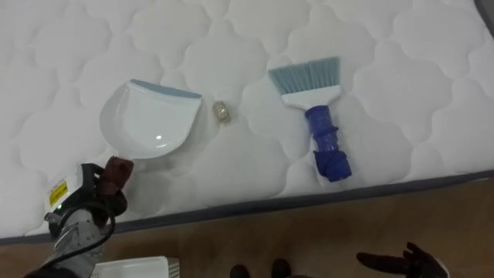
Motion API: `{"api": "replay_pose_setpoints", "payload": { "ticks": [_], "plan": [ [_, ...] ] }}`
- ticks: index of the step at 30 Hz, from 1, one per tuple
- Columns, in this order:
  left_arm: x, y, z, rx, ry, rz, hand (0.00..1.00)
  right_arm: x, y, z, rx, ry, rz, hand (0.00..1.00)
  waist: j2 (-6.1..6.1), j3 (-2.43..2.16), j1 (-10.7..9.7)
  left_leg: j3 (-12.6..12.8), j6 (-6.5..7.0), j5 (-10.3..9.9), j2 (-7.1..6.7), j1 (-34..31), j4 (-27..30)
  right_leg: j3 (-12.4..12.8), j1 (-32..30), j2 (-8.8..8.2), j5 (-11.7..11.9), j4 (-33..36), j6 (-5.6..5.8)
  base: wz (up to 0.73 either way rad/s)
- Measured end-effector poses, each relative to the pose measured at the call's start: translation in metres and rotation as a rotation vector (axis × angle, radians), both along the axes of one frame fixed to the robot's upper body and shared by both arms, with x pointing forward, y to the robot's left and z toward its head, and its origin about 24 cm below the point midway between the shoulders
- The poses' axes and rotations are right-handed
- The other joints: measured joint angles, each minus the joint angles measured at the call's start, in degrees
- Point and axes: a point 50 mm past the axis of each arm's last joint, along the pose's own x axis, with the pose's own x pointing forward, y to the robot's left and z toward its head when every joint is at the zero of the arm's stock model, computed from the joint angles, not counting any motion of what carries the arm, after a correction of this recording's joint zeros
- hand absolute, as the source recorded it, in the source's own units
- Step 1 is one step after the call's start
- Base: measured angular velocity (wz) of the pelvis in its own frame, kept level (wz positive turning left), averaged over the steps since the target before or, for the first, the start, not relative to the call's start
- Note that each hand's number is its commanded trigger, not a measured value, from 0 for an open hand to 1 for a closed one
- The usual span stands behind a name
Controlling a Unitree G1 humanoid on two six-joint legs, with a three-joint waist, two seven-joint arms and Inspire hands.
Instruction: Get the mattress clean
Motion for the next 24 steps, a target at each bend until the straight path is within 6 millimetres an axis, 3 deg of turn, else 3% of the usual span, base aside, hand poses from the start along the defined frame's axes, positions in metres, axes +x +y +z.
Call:
{"api": "replay_pose_setpoints", "payload": {
  "ticks": [7, 24],
  "plan": [
    [-0.012, 0.004, -0.006, 0.033, 0.021, 0.005, 1.0, 0.004, -0.003, 0.003, 0.05, -0.054, -0.104, 0.0, 0.05, -0.03, 0.45, 0.04, 0.0, -0.01, 0.07, -0.01, 0.02, -0.02, 0.01, 0.07, 0.03, -0.05, -0.01, 0.0],
    [-0.018, 0.011, -0.004, 0.162, 0.081, -0.079, 1.0, 0.025, -0.013, 0.02, -0.017, -0.13, -0.094, 0.0, 0.29, -0.19, 1.43, 0.72, 0.0, 0.0, 0.14, 0.02, -0.08, 0.12, -0.04, 0.03, 0.02, -0.1, -0.01, 0.0]
  ]
}}
